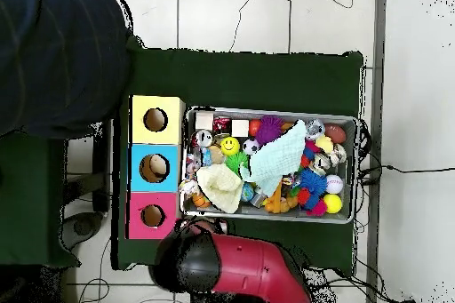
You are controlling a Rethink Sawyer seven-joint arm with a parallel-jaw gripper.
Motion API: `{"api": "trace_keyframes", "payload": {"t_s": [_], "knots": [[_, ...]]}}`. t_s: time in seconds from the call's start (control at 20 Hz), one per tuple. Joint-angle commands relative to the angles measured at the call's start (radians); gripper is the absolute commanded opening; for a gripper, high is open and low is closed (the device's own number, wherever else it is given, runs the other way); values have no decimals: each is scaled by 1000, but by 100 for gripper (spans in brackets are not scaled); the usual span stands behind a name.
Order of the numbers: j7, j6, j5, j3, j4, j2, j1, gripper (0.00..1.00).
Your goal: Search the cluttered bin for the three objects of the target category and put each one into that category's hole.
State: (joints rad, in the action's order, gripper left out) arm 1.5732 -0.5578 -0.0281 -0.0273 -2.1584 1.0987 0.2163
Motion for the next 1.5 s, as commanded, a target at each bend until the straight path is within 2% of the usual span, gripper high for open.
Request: {"api": "trace_keyframes", "payload": {"t_s": [0.05,0.25,0.6,1.0,1.3,1.5], "knots": [[-122,-1,-64,-139,115,-65,117,100],[-175,-57,-89,-179,167,-66,184,100],[-234,-81,-150,-251,223,-79,310,100],[-255,-86,-193,-331,184,-60,439,100],[-309,-189,-197,-359,158,43,535,100],[-324,-196,-228,-399,166,28,598,100]]}}
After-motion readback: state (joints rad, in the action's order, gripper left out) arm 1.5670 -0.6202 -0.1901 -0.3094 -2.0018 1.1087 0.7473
